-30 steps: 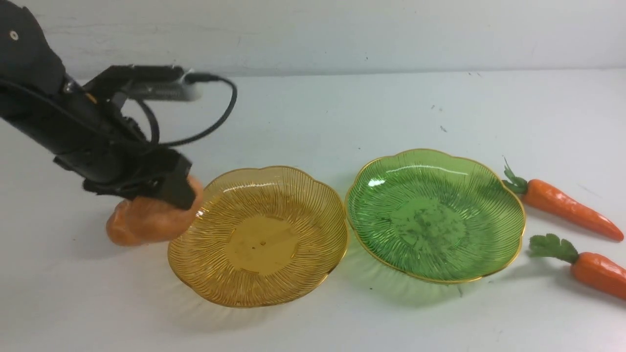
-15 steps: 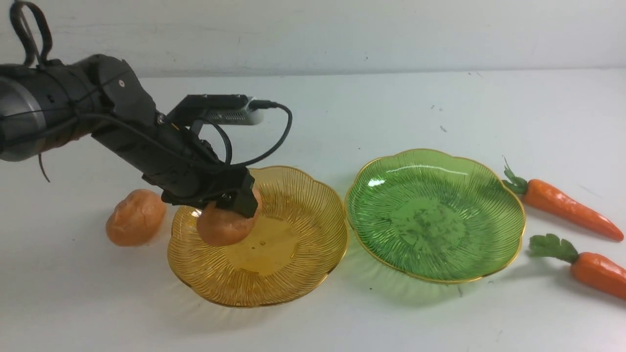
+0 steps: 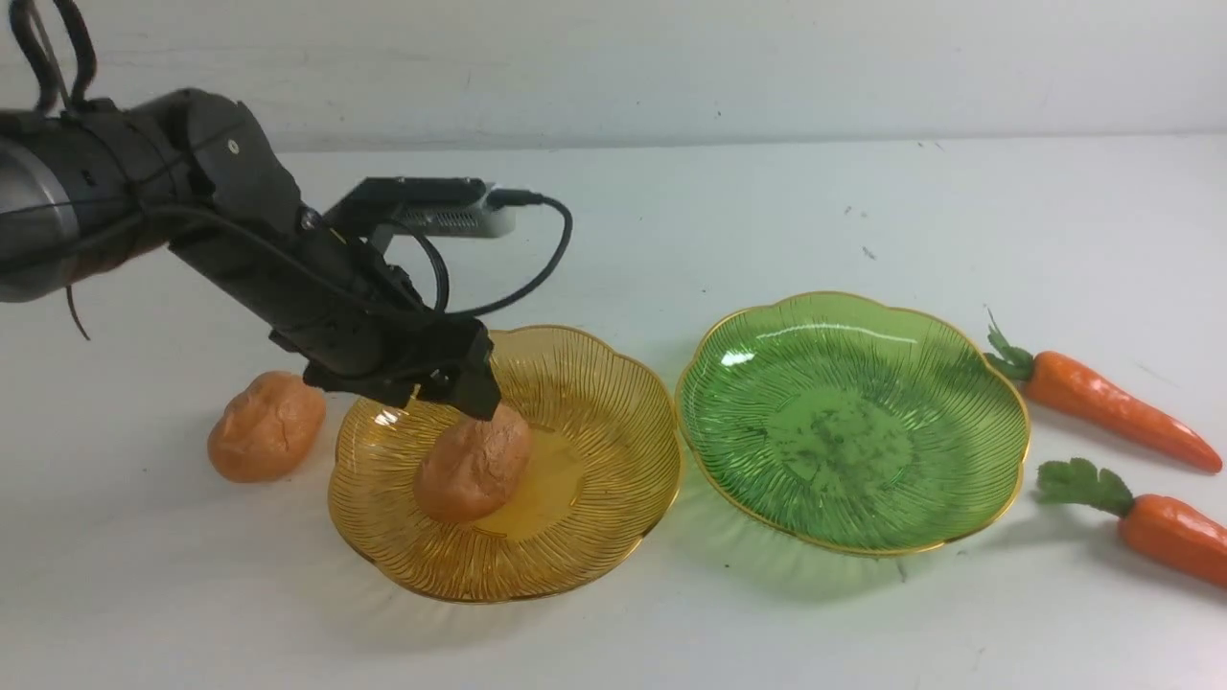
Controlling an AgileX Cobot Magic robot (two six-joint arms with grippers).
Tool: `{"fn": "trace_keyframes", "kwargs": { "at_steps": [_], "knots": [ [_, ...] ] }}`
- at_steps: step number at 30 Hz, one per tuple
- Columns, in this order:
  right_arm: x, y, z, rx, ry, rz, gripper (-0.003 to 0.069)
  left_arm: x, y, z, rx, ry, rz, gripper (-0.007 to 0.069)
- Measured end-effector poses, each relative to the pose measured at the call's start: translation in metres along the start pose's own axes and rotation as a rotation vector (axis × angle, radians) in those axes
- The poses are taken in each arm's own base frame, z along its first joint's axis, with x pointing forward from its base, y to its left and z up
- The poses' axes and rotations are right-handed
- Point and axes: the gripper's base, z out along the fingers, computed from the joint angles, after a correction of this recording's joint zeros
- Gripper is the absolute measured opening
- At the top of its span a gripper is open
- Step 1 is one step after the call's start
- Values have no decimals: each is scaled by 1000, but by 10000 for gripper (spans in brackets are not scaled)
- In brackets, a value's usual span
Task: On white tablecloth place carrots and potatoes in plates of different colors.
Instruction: 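Put the potatoes from the left side into the left plate with the left gripper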
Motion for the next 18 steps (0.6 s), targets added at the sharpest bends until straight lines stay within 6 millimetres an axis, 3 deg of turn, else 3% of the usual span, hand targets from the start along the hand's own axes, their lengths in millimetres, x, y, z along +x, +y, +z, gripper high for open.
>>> {"fn": "trace_keyframes", "kwargs": {
  "at_steps": [3, 6, 10, 12, 18],
  "knots": [
    [0, 0, 0, 0, 0, 0, -11, -5, 3, -24, -54, 3, 19, 497],
    [0, 0, 0, 0, -1, 0, -11, -3, 14, -46, -131, 55, 20, 363],
    [-1, 0, 0, 1, -10, 0, -11, 5, 34, -58, -216, 131, 2, 119],
    [-1, 0, 0, 1, -11, 0, -11, 8, 46, -61, -253, 154, -21, 43],
    [-2, 0, 0, 1, -17, 0, -11, 14, 82, -64, -311, 154, -167, 0]
  ]
}}
